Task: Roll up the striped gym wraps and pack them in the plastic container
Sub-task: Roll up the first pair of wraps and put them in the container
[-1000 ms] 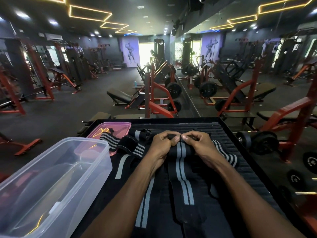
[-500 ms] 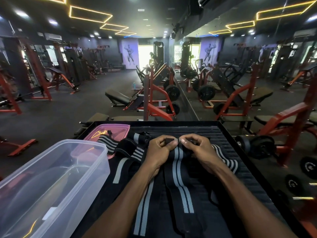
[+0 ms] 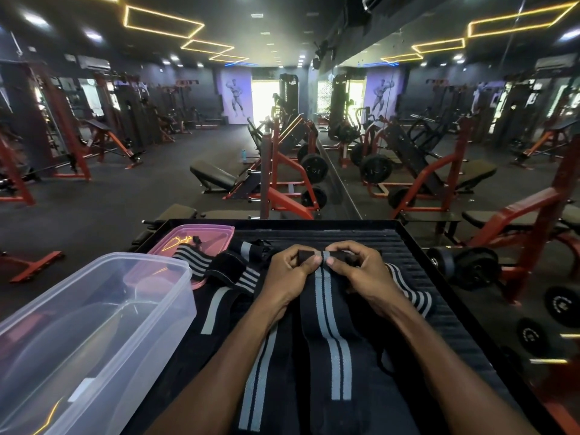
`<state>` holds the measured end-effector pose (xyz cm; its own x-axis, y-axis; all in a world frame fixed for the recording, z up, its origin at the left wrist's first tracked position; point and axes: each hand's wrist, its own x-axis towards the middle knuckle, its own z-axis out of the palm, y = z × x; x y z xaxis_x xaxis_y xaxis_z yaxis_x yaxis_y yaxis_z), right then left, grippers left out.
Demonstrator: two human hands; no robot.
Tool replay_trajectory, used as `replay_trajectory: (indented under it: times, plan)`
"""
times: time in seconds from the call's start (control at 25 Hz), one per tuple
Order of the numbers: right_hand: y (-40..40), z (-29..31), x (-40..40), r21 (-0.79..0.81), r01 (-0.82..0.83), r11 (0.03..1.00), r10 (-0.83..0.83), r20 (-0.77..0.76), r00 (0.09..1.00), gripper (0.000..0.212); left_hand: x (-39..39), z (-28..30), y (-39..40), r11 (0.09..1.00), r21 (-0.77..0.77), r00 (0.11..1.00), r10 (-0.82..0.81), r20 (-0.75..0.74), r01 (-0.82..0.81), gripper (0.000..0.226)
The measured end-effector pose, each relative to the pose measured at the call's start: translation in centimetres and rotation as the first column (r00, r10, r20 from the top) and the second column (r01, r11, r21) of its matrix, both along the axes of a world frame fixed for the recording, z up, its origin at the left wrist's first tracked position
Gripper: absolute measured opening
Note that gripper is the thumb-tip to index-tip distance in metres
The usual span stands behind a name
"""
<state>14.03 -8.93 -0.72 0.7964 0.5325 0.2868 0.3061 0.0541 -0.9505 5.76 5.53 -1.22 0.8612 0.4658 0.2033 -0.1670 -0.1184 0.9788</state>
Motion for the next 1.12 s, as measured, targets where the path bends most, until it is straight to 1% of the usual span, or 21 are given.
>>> replay_trajectory:
  times: [0.08, 0.12, 0.2, 0.24, 0.28, 0.32, 0.36, 0.4, 0.44, 0.48, 0.52, 0.56, 0.6, 0.64, 0.72, 0.76, 0.84, 0.88, 1.0, 1.04, 1.12]
  plan:
    - [-0.05, 0.0, 0.09, -0.047, 0.008, 0.999, -0.007, 0.014, 1.0, 0.007, -0.08, 0.09, -0.09, 0.999, 0.04, 1.0, -0.014, 0.001, 0.014, 0.018]
    - [-0.05, 0.02, 0.19, -0.044, 0.01, 0.999, -0.008, 0.046, 0.999, 0.007, -0.04, 0.02, -0.08, 0.999, 0.033, 1.0, -0.02, -0.002, 0.02, 0.017]
    - [-0.08, 0.08, 0.37, -0.027, 0.015, 1.0, -0.012, 0.097, 0.995, 0.014, -0.15, -0.01, -0.04, 0.998, -0.037, 0.999, -0.047, -0.021, 0.047, 0.007]
    - [-0.1, 0.11, 0.43, -0.023, 0.011, 1.0, -0.009, 0.103, 0.995, 0.017, -0.18, 0.02, 0.08, 0.997, -0.061, 0.998, -0.046, -0.032, 0.044, 0.011]
    - [-0.11, 0.15, 0.46, -0.026, 0.007, 1.0, -0.004, 0.102, 0.995, 0.019, -0.17, -0.02, 0.29, 0.999, -0.04, 0.998, -0.031, -0.051, 0.029, 0.018]
    - [-0.09, 0.12, 0.46, -0.033, -0.002, 0.999, 0.005, 0.099, 0.995, 0.02, -0.14, -0.12, 0.51, 1.0, 0.023, 0.997, -0.008, -0.073, 0.01, 0.021]
    - [-0.07, 0.03, 0.47, -0.043, -0.012, 0.999, 0.015, 0.075, 0.997, 0.02, -0.17, -0.1, 0.67, 0.996, 0.088, 0.997, 0.016, -0.078, -0.01, 0.018]
    - [-0.04, -0.06, 0.48, -0.055, -0.022, 0.998, 0.024, 0.03, 0.999, 0.017, -0.14, -0.16, 0.81, 0.991, 0.13, 0.997, 0.035, -0.065, -0.026, 0.009]
    - [-0.03, -0.03, 0.38, -0.076, -0.028, 0.997, 0.027, -0.021, 0.999, 0.014, -0.2, -0.02, 0.79, 0.989, 0.145, 0.998, 0.043, -0.047, -0.035, 0.004]
    - [-0.01, -0.04, 0.31, -0.102, -0.035, 0.994, 0.03, -0.053, 0.998, 0.012, -0.27, 0.09, 0.8, 0.987, 0.156, 0.998, 0.054, -0.032, -0.048, 0.016]
    - [-0.02, -0.09, 0.38, -0.124, -0.035, 0.992, 0.028, -0.054, 0.998, 0.011, -0.36, 0.2, 0.73, 0.984, 0.169, 0.998, 0.057, -0.026, -0.051, 0.024]
    - [-0.05, -0.13, 0.58, -0.135, -0.02, 0.991, 0.018, -0.013, 1.0, 0.011, -0.39, 0.19, 0.67, 0.983, 0.178, 0.999, 0.047, -0.022, -0.043, 0.028]
    - [-0.13, -0.06, 0.69, -0.132, 0.002, 0.991, 0.003, 0.04, 0.999, 0.013, -0.4, 0.17, 0.62, 0.985, 0.172, 0.999, 0.032, -0.023, -0.028, 0.029]
    - [-0.25, 0.05, 0.7, -0.114, 0.015, 0.993, -0.006, 0.083, 0.997, 0.018, -0.45, 0.13, 0.59, 0.991, 0.136, 1.0, 0.004, -0.029, 0.0, 0.027]
    - [-0.41, 0.37, 0.53, -0.066, 0.014, 0.998, -0.008, 0.099, 0.995, 0.029, -0.69, 0.2, 0.56, 0.997, 0.008, 0.995, -0.076, -0.061, 0.077, 0.018]
    - [-0.44, 0.43, 0.54, -0.06, 0.013, 0.998, -0.007, 0.101, 0.995, 0.032, -0.75, 0.23, 0.53, 0.995, -0.029, 0.992, -0.099, -0.074, 0.097, 0.015]
    - [-0.34, 0.41, 0.6, -0.057, 0.008, 0.998, -0.002, 0.094, 0.996, 0.034, -0.82, 0.3, 0.39, 0.996, -0.036, 0.994, -0.082, -0.076, 0.079, 0.012]
    - [-0.29, 0.33, 0.63, -0.05, 0.001, 0.999, 0.003, 0.072, 0.997, 0.033, -0.79, 0.36, 0.33, 0.998, -0.031, 0.996, -0.058, -0.063, 0.057, 0.01]
    - [-0.26, 0.29, 0.53, -0.048, -0.01, 0.999, 0.008, -0.042, 0.999, 0.017, -0.67, 0.36, 0.44, 0.999, -0.027, 0.999, -0.021, -0.032, 0.02, 0.022]
    - [-0.29, 0.29, 0.52, -0.057, -0.01, 0.998, 0.007, -0.042, 0.999, 0.015, -0.65, 0.43, 0.52, 1.0, -0.021, 0.999, -0.022, -0.029, 0.022, 0.025]
    - [-0.36, 0.36, 0.52, -0.055, 0.006, 0.998, -0.005, 0.023, 1.0, 0.017, -0.66, 0.42, 0.62, 0.999, -0.017, 0.999, -0.037, -0.036, 0.036, 0.026]
